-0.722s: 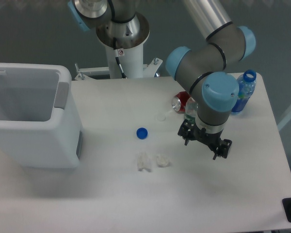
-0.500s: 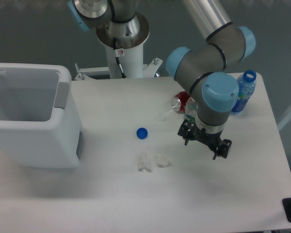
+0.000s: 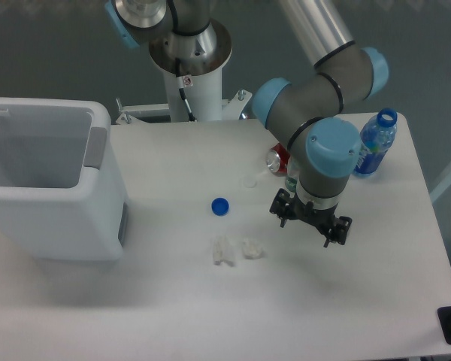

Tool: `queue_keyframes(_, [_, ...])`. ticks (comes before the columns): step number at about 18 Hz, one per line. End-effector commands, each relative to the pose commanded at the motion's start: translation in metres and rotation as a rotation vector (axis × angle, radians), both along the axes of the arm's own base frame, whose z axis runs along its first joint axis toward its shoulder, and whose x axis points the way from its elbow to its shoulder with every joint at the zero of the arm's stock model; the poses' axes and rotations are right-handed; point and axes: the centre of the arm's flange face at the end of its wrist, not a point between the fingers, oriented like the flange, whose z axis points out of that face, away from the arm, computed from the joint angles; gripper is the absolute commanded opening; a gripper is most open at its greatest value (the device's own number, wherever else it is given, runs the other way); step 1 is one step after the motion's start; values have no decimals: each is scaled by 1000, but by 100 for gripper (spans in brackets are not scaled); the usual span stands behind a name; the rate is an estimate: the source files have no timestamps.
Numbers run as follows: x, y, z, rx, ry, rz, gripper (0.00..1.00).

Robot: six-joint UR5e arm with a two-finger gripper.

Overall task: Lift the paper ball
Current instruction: 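Move the open gripper over toward the crumpled white paper pieces, then lower the gripper onto the paper piece beside the blue cap and close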

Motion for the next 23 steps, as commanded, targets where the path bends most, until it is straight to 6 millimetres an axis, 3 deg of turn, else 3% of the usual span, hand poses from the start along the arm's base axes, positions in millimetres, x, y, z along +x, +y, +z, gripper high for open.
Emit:
queue_keyframes(3, [4, 4, -12, -11, -20, 61, 100])
queue_keyframes(9, [16, 25, -61, -50, -74, 43, 100])
queue_keyframes(15, [35, 25, -75, -68, -106, 11, 96])
queue_keyframes(19, [40, 28, -77, -67, -110, 3, 82])
queue_keyframes(23, [42, 31, -74, -44, -121, 3, 75])
